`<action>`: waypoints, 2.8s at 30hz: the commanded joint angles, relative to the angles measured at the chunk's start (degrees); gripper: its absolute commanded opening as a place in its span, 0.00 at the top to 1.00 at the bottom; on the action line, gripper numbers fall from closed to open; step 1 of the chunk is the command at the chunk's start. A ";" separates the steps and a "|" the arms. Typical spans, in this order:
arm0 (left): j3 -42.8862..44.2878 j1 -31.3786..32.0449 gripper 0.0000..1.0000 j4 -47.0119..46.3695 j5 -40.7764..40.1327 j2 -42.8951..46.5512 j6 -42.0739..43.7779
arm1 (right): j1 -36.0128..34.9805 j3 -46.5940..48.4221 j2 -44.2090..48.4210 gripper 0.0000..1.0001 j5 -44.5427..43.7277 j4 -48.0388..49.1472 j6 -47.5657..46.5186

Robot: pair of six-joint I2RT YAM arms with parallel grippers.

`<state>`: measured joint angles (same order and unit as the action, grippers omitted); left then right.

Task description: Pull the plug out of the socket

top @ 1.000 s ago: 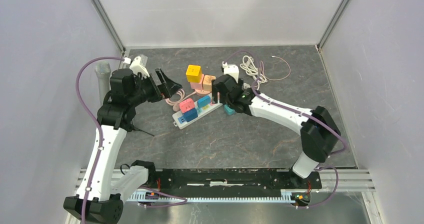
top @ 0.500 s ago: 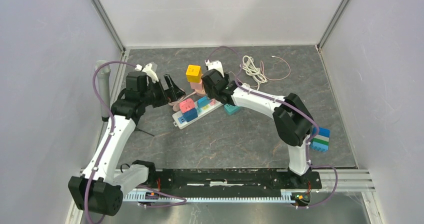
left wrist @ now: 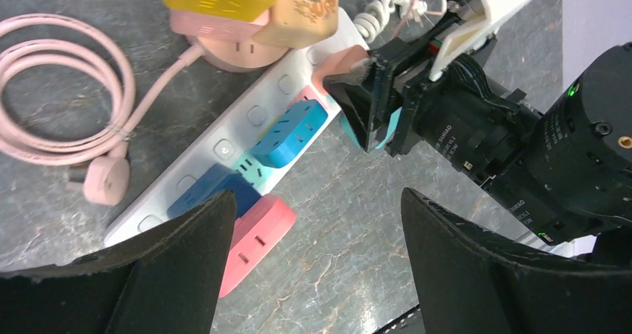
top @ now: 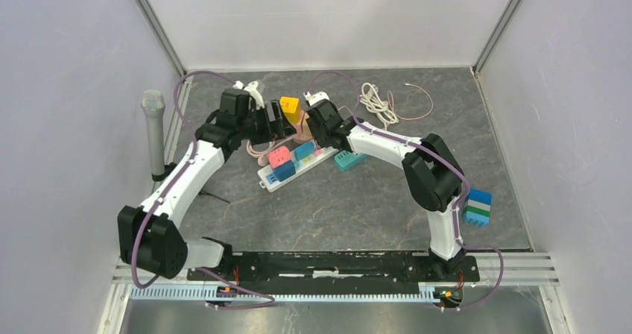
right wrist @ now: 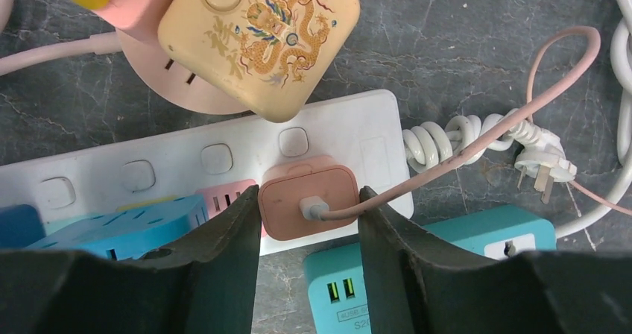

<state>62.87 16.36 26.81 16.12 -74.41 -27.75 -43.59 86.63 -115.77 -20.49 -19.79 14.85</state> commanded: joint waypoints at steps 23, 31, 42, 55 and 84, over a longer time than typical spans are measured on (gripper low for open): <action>4.76 8.14 0.39 -10.40 5.33 -14.73 23.15 | 3.64 -8.62 6.84 1.00 10.66 5.86 -5.54; 4.71 8.81 0.58 -8.88 6.85 -19.75 25.61 | 5.35 -9.10 6.62 1.00 17.64 7.64 -4.28; 5.37 11.17 0.78 -5.12 1.69 -23.77 27.57 | 5.79 -9.19 7.03 1.00 21.55 8.79 -2.61; 0.85 11.24 0.87 -2.38 -7.06 -23.39 24.42 | 6.10 -21.23 11.87 1.00 21.05 24.16 -6.31; 3.40 8.91 0.88 -1.41 -3.49 -26.40 20.83 | 7.18 -24.53 16.19 1.00 26.70 31.49 -12.20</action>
<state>67.44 26.26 20.91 18.52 -96.84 -6.79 -35.18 59.86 -102.59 4.14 10.20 5.04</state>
